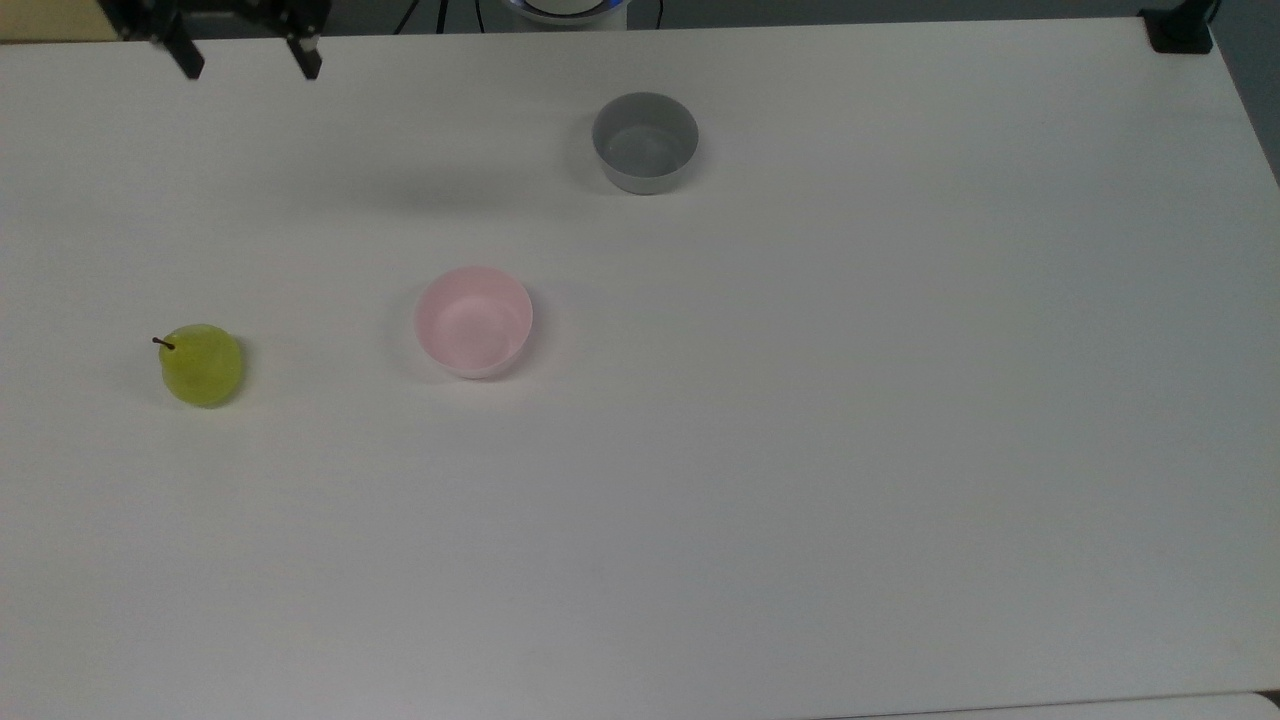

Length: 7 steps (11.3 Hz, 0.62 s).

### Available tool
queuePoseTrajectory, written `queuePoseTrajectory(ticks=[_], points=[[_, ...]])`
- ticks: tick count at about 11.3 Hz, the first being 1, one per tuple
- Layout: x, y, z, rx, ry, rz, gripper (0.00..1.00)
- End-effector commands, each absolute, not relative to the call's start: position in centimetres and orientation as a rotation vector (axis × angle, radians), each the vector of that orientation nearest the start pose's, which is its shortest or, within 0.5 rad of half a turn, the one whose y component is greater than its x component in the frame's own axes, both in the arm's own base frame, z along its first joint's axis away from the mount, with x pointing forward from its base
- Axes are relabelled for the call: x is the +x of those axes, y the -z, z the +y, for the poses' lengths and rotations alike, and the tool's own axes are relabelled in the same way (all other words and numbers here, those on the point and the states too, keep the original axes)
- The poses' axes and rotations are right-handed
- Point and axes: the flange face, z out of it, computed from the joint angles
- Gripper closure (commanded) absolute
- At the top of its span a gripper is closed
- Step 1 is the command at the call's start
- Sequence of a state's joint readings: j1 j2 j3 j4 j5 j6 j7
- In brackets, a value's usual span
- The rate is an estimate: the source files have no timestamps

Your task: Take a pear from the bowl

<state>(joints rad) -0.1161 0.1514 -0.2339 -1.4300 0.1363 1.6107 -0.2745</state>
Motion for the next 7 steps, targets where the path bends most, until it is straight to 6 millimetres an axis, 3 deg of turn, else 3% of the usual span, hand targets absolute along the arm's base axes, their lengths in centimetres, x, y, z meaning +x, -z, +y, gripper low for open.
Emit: queuePoseTrajectory(ticks=[1,4,7], points=[[54.2,-64.0,-12.4,-3.085,0.027,0.274,0.00],[51.2,-65.2,-8.7,-3.072,0.042,0.195,0.00],[51.7,-64.4,-7.4,-3.085,0.088,0.060,0.00]])
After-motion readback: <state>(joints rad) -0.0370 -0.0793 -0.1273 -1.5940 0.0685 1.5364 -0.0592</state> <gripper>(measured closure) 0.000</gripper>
